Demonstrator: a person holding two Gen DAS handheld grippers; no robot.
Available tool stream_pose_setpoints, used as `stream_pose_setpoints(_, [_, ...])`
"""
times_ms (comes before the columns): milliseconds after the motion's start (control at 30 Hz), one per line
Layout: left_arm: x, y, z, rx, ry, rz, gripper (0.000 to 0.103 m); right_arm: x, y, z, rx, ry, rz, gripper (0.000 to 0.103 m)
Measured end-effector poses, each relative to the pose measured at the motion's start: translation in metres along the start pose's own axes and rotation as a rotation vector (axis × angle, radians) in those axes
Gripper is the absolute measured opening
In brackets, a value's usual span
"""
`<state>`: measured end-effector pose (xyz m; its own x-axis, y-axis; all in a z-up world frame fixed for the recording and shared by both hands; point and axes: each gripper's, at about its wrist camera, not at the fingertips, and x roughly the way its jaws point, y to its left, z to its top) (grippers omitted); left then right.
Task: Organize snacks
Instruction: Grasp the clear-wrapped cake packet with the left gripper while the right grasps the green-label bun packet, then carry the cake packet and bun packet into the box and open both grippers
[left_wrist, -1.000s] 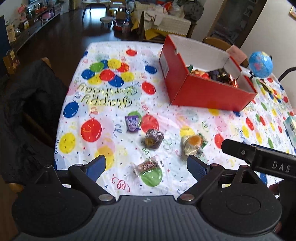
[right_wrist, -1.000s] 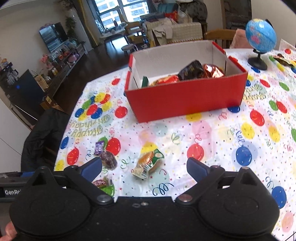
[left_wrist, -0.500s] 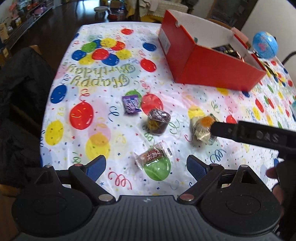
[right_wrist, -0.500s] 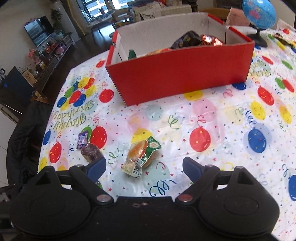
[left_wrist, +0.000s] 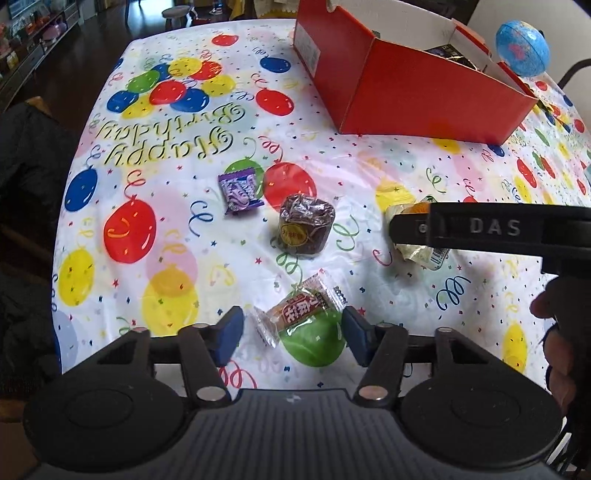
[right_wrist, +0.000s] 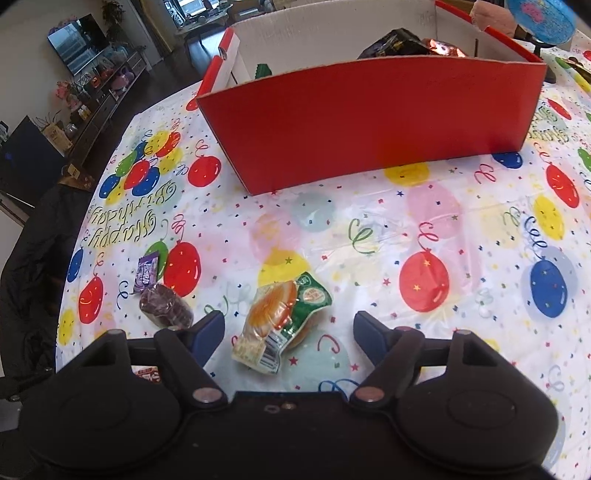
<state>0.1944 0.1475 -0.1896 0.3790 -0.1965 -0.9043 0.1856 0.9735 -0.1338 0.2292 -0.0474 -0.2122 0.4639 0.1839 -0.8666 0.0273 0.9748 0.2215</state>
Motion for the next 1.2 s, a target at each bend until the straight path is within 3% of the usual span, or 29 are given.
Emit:
stream_pose_setpoints(200, [0.003, -0.006, 0.000, 0.036, 0.004, -0.027, 0.053, 0.006, 0.002, 0.001, -0.007, -0.004, 0.016, 0.071])
stream_pose_setpoints(267, [0.003, -0.011, -0.001, 0.049, 0.006, -0.025, 0.051, 0.007, 0.003, 0.002, -0.013, -0.009, 0.016, 0.065])
stream_pose_setpoints(467, [0.003, -0.025, -0.006, 0.090, -0.008, 0.019, 0.032, 0.006, 0.004, 0.001, -0.029, -0.013, 0.019, 0.041])
stream_pose_setpoints(533, [0.003, -0.026, -0.006, 0.087, -0.008, 0.021, 0.022, 0.006, 0.002, 0.000, -0.024, -0.015, 0.025, 0.040])
stream_pose_setpoints(700, [0.001, -0.025, -0.005, 0.070, 0.002, 0.012, 0.019, 0.001, -0.003, -0.004, -0.010, -0.020, 0.030, 0.039])
stream_pose_setpoints(733, [0.000, -0.025, -0.004, 0.062, 0.003, 0.011, 0.014, -0.001, -0.004, -0.006, -0.007, -0.022, 0.032, 0.039])
stream_pose_setpoints(1200, [-0.039, -0.027, -0.001, 0.026, -0.052, -0.011, 0.014, -0.055, -0.012, -0.017, -0.040, -0.060, 0.038, 0.039])
